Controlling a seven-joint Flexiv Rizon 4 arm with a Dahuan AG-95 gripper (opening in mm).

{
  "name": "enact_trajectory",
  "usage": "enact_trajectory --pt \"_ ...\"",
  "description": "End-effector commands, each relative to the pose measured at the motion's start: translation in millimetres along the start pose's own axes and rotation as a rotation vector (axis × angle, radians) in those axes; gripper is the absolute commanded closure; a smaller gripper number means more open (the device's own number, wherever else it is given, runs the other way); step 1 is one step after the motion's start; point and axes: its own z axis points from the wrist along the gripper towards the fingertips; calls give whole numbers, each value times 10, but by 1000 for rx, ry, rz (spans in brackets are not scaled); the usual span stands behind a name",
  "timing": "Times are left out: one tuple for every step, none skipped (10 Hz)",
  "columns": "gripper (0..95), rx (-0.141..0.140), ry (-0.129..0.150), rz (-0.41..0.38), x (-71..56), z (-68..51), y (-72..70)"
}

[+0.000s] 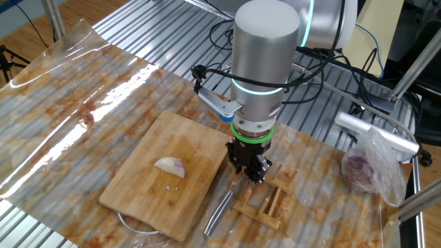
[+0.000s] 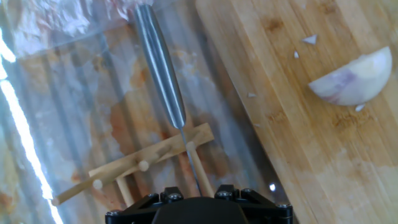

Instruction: Chop the onions

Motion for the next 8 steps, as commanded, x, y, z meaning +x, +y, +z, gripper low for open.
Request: enact_trajectory --pt "570 -5 -7 1 8 52 -4" --pt "570 -6 -11 2 10 77 -5" --pt "570 -9 -14 0 7 113 -5" --pt "570 -9 -15 -4 2 139 -9" --pt "570 -11 -14 -4 -1 156 -11" --pt "570 -18 -13 -5 -1 173 -12" --pt "570 -22 -13 -6 -3 185 -13" --pt "570 -24 -13 -8 -5 192 -15"
